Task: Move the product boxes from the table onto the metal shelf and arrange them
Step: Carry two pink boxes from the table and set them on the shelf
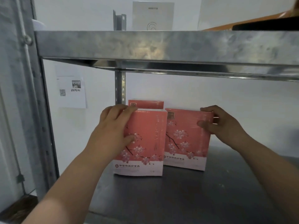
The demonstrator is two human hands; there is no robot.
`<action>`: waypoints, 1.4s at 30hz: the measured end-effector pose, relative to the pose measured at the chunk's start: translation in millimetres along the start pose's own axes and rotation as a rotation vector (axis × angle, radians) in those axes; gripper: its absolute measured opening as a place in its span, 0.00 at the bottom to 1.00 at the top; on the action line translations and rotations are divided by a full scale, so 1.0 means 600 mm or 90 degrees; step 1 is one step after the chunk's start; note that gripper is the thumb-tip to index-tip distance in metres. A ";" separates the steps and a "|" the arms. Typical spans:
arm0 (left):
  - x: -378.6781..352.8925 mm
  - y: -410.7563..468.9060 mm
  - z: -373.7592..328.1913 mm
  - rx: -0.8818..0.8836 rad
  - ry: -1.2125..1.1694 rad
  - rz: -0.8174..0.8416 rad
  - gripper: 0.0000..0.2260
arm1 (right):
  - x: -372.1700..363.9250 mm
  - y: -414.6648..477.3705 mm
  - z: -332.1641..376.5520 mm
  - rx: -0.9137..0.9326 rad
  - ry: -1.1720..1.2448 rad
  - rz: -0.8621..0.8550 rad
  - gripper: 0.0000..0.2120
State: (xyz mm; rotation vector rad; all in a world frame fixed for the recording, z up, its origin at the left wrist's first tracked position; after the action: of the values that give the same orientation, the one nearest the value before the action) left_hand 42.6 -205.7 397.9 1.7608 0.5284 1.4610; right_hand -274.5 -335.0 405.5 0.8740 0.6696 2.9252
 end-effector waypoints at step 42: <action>-0.032 0.021 0.042 -0.042 -0.015 -0.033 0.41 | -0.166 0.114 0.119 0.042 -0.009 0.141 0.17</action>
State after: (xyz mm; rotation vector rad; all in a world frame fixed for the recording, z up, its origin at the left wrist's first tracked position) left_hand 59.8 -234.9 394.6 1.6990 0.5032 1.4044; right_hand -145.5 -382.1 435.3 1.0369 0.7158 3.1024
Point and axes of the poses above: each hand's wrist, its own y-axis towards the middle knuckle, its own x-axis out of the back of the hand, z = x × y, the point moved 7 cm from there along y, towards the middle knuckle, and after that the axes turned 10 degrees about -x, right-handed, at the moved point
